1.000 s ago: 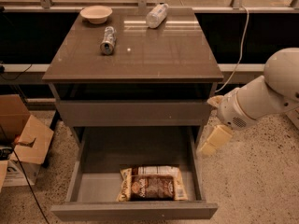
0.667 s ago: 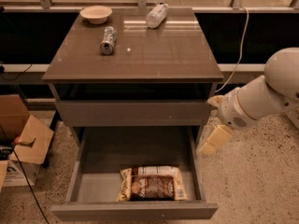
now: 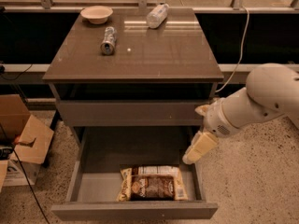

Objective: Pick brown chip bag from middle drawer and place on counter

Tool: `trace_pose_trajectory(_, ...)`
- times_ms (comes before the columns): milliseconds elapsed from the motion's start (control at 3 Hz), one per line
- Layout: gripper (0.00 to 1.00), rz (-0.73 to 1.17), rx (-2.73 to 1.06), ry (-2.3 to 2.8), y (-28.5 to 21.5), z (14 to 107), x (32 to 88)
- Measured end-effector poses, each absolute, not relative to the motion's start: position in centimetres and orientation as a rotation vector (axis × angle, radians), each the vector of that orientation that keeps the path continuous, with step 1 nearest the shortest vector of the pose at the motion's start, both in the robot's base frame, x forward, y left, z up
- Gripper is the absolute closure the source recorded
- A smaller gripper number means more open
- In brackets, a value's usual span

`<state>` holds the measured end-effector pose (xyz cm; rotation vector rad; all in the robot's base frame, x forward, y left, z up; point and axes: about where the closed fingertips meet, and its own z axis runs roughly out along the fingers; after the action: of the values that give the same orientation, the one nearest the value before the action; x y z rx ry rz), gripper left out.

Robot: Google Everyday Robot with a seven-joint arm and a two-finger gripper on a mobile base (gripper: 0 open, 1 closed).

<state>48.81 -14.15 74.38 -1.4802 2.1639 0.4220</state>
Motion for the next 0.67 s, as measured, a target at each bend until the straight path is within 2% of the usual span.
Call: trace_pose_trajectory(667,0.00,0.515,-1.392,2.142,-10.3,66.8,49.2)
